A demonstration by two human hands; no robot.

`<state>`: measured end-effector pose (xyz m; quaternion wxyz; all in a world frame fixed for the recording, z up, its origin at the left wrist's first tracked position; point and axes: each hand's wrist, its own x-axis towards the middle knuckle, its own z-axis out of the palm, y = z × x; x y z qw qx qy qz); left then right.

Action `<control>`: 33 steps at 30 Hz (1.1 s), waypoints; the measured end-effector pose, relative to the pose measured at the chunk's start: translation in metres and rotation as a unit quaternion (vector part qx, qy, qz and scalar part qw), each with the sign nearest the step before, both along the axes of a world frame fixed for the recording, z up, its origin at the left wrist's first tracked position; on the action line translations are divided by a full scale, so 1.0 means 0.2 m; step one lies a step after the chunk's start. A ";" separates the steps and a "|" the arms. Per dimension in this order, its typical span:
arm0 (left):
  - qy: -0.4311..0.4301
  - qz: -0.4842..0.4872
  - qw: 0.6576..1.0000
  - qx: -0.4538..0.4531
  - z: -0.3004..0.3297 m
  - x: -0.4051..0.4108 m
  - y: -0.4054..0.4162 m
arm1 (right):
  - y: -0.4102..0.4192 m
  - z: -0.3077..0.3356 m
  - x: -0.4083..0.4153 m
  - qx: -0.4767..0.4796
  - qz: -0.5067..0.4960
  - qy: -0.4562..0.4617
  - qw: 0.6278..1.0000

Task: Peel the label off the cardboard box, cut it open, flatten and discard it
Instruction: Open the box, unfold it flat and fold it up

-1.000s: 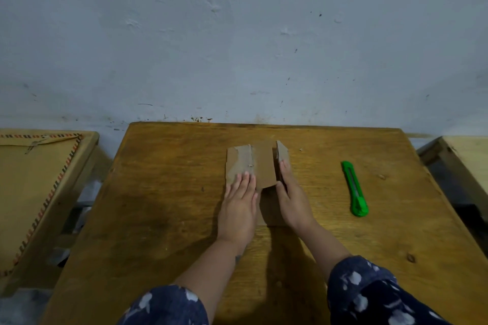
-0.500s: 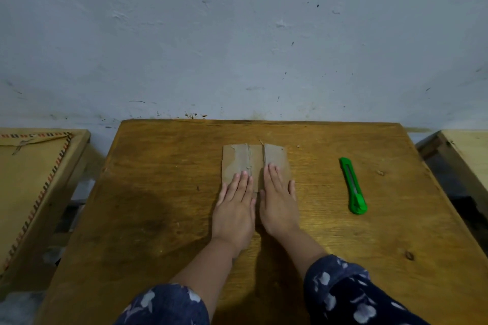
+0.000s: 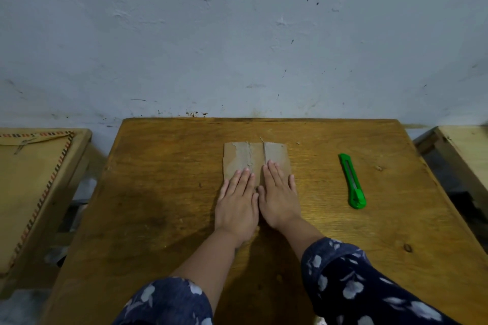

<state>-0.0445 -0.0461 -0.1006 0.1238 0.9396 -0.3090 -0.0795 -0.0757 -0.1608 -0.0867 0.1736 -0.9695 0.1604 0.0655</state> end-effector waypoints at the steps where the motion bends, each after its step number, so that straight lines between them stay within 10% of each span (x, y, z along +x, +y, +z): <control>1: 0.009 0.005 1.000 -0.002 0.01 0.00 0.00 | -0.01 0.01 0.00 0.009 0.001 -0.004 1.000; 13: 0.055 0.047 0.993 -0.090 0.13 0.29 -0.05 | -0.17 0.08 0.19 0.021 -0.040 -0.128 0.991; 33: 0.007 0.052 0.999 0.007 -0.06 0.30 -0.16 | -0.12 -0.03 0.22 0.002 -0.025 -0.065 0.998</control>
